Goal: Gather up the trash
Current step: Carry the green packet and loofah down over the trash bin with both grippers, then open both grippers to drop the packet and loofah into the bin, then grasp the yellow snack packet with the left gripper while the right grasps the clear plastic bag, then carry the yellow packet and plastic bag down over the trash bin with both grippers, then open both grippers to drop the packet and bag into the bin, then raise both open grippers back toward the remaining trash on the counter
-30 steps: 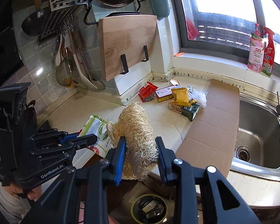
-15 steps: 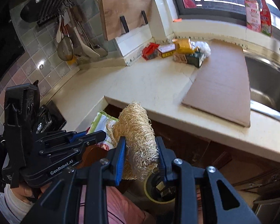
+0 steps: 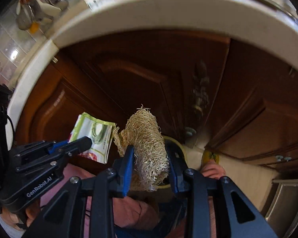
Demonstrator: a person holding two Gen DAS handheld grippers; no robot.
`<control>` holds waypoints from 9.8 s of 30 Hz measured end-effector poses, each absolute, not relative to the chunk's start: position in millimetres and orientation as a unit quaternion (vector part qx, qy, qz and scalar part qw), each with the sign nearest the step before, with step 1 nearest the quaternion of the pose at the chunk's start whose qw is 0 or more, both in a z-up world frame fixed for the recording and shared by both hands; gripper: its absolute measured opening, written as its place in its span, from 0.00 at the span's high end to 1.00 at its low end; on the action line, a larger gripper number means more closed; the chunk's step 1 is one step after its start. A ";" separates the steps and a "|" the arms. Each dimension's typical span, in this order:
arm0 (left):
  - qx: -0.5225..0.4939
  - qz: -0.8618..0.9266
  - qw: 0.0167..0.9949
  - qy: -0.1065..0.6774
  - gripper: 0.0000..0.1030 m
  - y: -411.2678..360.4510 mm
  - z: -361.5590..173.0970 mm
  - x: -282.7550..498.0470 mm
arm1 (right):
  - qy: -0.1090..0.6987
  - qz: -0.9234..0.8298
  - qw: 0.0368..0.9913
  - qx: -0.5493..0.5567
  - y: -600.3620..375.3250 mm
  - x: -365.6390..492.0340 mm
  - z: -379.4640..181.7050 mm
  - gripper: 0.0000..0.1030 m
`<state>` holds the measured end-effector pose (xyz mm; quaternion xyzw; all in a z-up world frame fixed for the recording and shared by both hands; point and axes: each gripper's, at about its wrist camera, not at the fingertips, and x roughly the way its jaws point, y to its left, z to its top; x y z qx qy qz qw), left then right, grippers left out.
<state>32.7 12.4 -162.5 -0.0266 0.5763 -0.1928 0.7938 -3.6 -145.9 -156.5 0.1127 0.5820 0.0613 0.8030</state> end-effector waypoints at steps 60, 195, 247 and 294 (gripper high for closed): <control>0.038 -0.182 0.821 0.540 0.43 0.3 -130.1 29.2 | 0.577 0.057 0.805 0.124 -145.7 2.4 -138.3 0.53; -0.038 -0.197 0.832 0.517 0.71 20.2 -121.9 16.9 | 0.559 0.088 0.806 0.174 -176.5 -26.8 -135.1 0.75; -0.018 -0.154 0.747 0.647 0.31 11.4 -247.3 43.5 | 0.662 0.086 0.720 0.192 -157.5 10.5 -254.9 0.57; 0.053 -0.191 0.894 0.402 0.28 15.7 30.0 57.7 | 0.442 0.060 0.894 0.049 -165.2 17.4 25.6 0.57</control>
